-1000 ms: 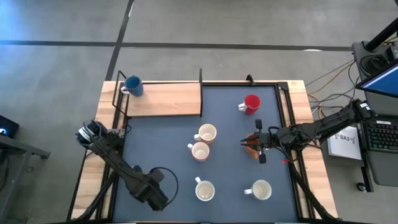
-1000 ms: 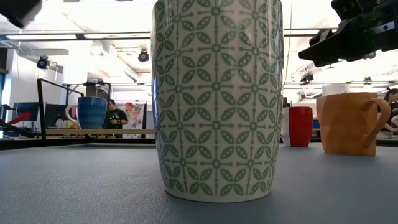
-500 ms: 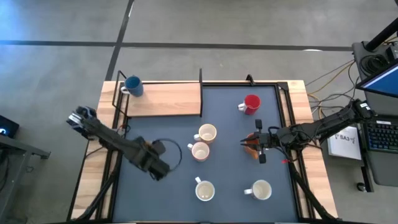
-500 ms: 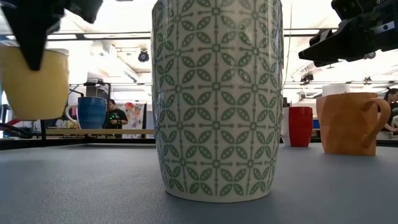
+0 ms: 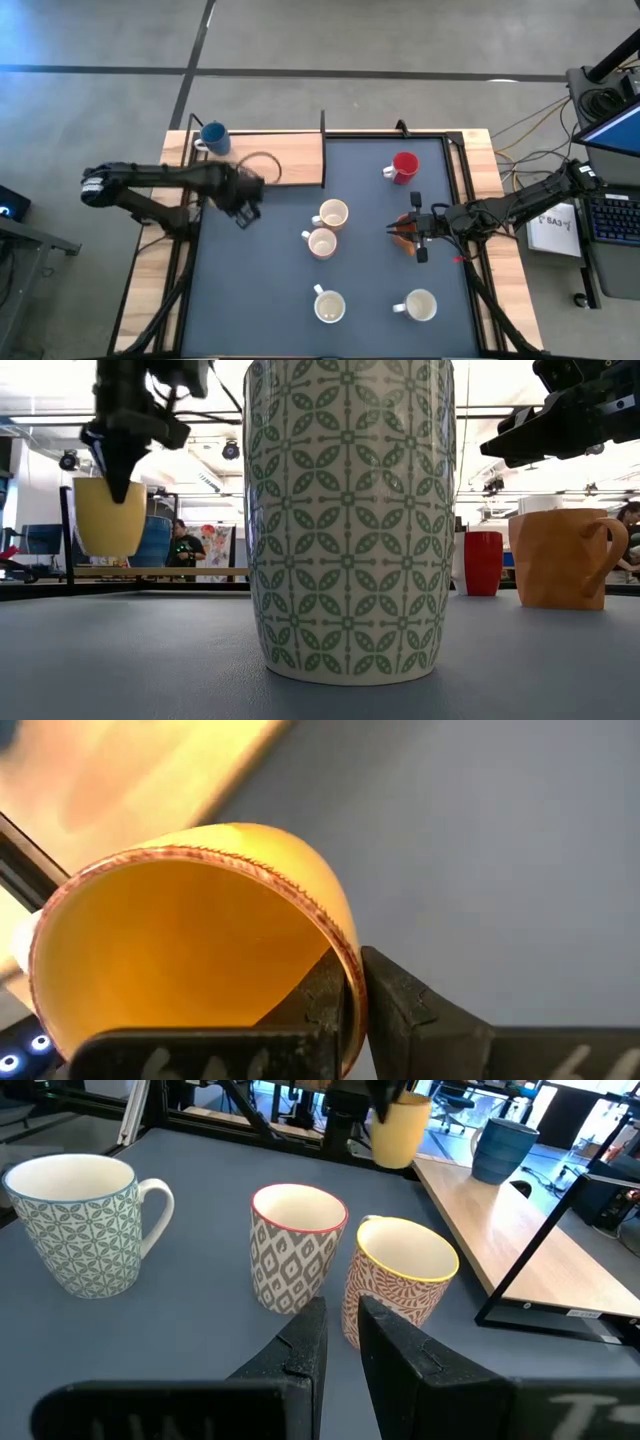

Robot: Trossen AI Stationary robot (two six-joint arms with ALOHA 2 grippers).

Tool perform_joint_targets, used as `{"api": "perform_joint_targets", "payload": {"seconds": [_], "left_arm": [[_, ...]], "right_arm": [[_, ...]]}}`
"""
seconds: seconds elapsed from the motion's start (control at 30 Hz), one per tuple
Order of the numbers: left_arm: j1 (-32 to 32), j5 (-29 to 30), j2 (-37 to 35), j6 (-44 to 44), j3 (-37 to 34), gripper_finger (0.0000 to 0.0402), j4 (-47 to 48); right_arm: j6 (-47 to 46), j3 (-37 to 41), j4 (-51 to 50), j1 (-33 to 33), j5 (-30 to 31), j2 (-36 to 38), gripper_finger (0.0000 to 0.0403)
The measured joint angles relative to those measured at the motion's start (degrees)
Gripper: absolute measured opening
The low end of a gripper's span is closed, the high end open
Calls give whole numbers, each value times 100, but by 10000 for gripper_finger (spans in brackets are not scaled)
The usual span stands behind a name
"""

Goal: Place coffee mugs
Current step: Put the yellow mug on the shelf

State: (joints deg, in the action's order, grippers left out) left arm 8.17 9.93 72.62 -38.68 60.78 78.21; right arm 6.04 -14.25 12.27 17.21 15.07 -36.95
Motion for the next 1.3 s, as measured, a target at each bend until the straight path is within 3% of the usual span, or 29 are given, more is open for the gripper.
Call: {"api": "perform_joint_targets", "payload": {"seconds": [0.3, 0.63, 0.93, 1.3], "left_arm": [[2030, -247, 49, 1622, 21, 9, -99], [3190, -248, 121, 2193, 23, 9, -338], [3642, -243, 257, 2398, 23, 12, -365], [3658, 115, 277, 2409, 23, 53, -423]], "right_arm": [[0, -1, 0, 2, 0, 0, 50], [0, -1, 0, 0, 0, 2, 50], [0, -1, -2, 2, 0, 0, 50], [0, -1, 0, 0, 0, 0, 50]]}}
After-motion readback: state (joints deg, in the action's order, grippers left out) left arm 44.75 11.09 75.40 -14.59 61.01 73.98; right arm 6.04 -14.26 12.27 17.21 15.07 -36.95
